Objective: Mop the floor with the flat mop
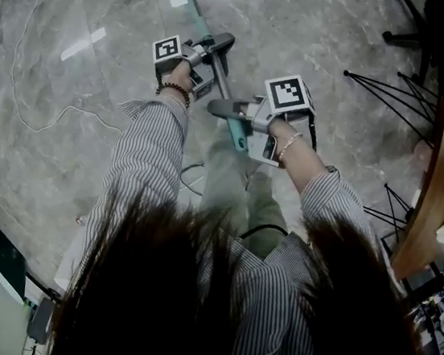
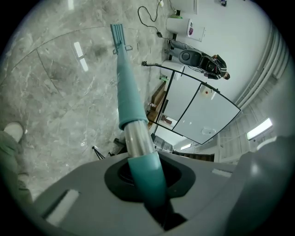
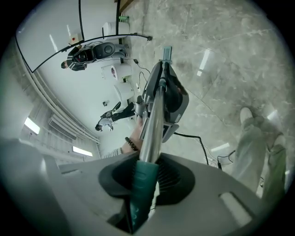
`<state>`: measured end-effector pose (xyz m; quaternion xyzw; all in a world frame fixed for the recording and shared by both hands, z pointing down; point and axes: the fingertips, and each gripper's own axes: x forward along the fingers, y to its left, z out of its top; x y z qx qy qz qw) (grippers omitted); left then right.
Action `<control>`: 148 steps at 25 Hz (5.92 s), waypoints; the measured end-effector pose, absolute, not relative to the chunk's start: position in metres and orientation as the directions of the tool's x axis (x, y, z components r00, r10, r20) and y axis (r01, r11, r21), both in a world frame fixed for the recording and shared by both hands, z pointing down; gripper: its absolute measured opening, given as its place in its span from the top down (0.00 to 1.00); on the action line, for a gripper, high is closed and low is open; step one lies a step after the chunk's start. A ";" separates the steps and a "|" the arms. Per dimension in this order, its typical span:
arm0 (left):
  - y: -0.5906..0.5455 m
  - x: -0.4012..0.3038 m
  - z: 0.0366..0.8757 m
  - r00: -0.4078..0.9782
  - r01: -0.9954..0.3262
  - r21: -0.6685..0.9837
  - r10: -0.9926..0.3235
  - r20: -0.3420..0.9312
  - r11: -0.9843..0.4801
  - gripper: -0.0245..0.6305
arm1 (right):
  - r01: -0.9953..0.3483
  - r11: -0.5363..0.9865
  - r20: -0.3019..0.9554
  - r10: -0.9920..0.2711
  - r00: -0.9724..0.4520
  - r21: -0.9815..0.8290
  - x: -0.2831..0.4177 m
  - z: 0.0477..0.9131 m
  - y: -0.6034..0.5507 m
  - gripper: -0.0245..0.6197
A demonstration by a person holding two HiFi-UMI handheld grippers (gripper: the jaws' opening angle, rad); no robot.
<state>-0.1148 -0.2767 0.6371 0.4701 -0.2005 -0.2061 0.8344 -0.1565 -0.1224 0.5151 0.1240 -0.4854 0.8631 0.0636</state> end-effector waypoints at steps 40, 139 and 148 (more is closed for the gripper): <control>0.122 0.124 0.594 0.725 0.355 0.812 -0.685 0.074 0.464 0.93 | -0.459 -0.429 0.301 0.386 -0.872 -0.778 0.104 0.472 0.285 0.85; -0.294 -0.160 0.621 0.710 0.366 0.847 -0.704 0.014 0.386 0.96 | -0.347 -0.485 0.288 0.194 -0.938 -0.803 -0.181 0.508 -0.132 0.85; -0.205 -0.109 0.611 0.706 0.376 0.843 -0.708 0.007 0.384 0.95 | -0.377 -0.443 0.280 0.271 -0.921 -0.813 -0.132 0.496 -0.041 0.85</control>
